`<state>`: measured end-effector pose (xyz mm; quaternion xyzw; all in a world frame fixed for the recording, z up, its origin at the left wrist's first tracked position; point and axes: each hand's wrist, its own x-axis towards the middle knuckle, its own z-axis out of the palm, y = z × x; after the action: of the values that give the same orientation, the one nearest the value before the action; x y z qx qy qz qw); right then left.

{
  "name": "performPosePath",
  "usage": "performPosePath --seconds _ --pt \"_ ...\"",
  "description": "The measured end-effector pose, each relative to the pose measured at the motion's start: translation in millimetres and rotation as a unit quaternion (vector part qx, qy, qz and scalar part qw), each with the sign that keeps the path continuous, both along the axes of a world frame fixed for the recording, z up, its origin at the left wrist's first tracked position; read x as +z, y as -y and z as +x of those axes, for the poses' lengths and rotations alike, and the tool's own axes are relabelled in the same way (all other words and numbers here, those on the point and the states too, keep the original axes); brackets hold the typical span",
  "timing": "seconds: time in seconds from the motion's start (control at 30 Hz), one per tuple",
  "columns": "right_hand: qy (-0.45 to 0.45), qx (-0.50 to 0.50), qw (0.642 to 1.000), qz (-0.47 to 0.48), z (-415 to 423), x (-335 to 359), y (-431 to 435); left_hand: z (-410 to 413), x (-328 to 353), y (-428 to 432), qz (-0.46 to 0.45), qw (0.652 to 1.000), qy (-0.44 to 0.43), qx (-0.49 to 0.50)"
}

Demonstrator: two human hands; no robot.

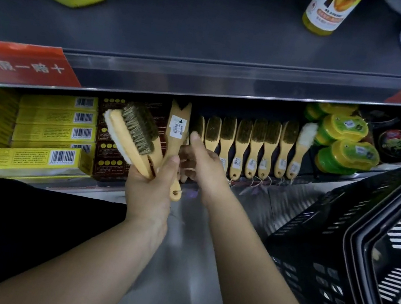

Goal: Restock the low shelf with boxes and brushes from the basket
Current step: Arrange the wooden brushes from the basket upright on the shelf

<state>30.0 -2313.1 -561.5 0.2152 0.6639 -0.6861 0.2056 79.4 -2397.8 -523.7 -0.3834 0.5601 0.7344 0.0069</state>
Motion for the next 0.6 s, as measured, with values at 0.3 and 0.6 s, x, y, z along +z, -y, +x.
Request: performPosePath --seconds 0.3,0.6 --pt "0.033 -0.035 0.997 -0.059 -5 -6 -27 -1 -12 -5 -0.009 0.998 0.042 0.042" --pt "0.021 0.092 0.957 0.275 -34 -56 -10 -2 -11 -5 -0.006 0.999 0.041 0.025"
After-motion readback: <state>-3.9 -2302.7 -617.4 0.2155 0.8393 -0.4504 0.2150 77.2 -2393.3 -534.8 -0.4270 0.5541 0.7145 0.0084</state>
